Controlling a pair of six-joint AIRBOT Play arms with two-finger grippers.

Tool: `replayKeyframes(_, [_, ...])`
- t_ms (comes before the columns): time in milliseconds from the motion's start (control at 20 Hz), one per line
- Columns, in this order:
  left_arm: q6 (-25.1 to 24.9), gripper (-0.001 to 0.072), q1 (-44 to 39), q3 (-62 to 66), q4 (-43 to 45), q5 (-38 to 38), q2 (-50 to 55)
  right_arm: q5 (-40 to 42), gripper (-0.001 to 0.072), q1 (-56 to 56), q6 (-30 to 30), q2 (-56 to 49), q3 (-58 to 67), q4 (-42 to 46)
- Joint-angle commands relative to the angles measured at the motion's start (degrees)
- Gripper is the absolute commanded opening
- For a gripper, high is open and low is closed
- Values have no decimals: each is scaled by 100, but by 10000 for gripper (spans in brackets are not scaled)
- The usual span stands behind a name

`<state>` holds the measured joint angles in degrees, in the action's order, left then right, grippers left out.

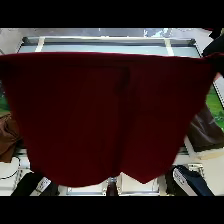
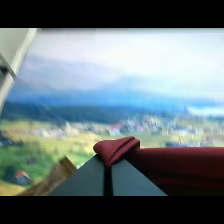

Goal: Fold the shirts.

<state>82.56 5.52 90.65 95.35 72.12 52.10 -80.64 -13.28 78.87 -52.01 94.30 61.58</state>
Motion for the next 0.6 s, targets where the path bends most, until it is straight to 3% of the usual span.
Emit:
replayKeyframes(0, [109, 10, -221, -232, 192, -273, 1657, 400, 12, 142, -238, -1412, -415, -280])
replayKeyframes(350, [173, 10, -223, -170, 197, -1967, 4367, 2824, 12, 776, -356, -4033, -424, -291])
replayKeyframes(550, [708, 11, -245, 192, 197, -2924, 4903, 3230, 13, 916, -328, -5101, 129, -302])
